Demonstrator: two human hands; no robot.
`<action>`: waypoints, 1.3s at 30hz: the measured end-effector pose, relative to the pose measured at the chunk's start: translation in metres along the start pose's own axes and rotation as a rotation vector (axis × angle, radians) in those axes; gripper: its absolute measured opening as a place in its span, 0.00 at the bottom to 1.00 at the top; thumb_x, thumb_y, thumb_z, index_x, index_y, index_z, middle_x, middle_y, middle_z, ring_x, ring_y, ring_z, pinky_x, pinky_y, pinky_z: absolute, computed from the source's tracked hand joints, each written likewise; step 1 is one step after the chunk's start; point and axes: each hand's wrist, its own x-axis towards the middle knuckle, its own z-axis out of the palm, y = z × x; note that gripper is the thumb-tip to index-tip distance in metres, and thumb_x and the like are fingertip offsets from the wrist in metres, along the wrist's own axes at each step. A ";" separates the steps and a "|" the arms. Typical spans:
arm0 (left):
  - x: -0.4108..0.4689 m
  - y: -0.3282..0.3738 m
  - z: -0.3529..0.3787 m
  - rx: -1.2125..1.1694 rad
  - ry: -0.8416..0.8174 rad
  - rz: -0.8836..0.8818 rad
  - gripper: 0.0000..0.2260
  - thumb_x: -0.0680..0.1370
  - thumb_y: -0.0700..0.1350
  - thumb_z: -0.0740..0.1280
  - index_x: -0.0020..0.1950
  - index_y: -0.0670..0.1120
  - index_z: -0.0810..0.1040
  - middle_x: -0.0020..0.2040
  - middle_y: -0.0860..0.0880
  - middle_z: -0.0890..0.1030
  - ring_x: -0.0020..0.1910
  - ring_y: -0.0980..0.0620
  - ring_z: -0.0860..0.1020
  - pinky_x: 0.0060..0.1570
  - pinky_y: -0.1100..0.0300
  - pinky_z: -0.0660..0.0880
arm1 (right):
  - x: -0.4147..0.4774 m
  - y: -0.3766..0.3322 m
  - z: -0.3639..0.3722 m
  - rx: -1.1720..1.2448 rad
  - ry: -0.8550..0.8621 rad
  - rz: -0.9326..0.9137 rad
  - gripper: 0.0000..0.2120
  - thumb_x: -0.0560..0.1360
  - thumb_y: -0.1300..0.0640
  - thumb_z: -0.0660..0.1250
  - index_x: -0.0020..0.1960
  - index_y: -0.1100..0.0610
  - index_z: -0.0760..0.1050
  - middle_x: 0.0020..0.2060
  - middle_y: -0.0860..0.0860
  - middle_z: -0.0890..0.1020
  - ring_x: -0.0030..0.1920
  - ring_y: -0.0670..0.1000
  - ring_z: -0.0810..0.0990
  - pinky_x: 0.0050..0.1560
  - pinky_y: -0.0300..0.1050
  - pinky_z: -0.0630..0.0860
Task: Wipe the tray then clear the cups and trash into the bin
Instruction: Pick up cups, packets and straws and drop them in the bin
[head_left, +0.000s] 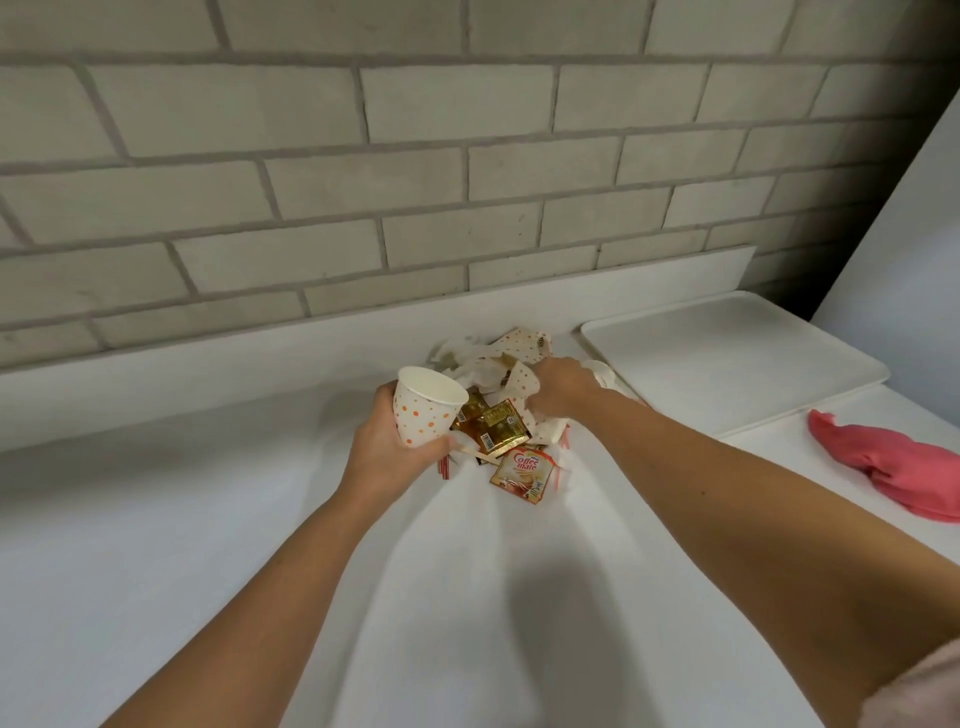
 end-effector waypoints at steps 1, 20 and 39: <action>-0.002 0.001 0.001 0.001 0.001 0.007 0.33 0.67 0.44 0.76 0.68 0.48 0.63 0.55 0.52 0.72 0.55 0.53 0.71 0.38 0.68 0.70 | -0.002 0.002 -0.004 0.029 -0.011 0.004 0.18 0.74 0.59 0.64 0.63 0.60 0.72 0.49 0.55 0.79 0.52 0.55 0.77 0.42 0.43 0.75; -0.047 0.076 0.057 0.024 -0.211 0.219 0.37 0.63 0.50 0.74 0.66 0.57 0.56 0.55 0.48 0.73 0.49 0.45 0.76 0.42 0.54 0.76 | -0.161 0.064 -0.086 0.096 0.160 0.178 0.25 0.72 0.62 0.68 0.67 0.57 0.67 0.57 0.55 0.76 0.52 0.55 0.76 0.46 0.45 0.76; -0.185 0.144 0.200 -0.006 -0.606 0.335 0.45 0.71 0.46 0.71 0.75 0.58 0.41 0.57 0.53 0.67 0.51 0.48 0.72 0.49 0.53 0.76 | -0.313 0.172 -0.030 0.904 0.679 0.298 0.20 0.74 0.63 0.68 0.64 0.53 0.71 0.57 0.54 0.77 0.55 0.54 0.79 0.50 0.50 0.81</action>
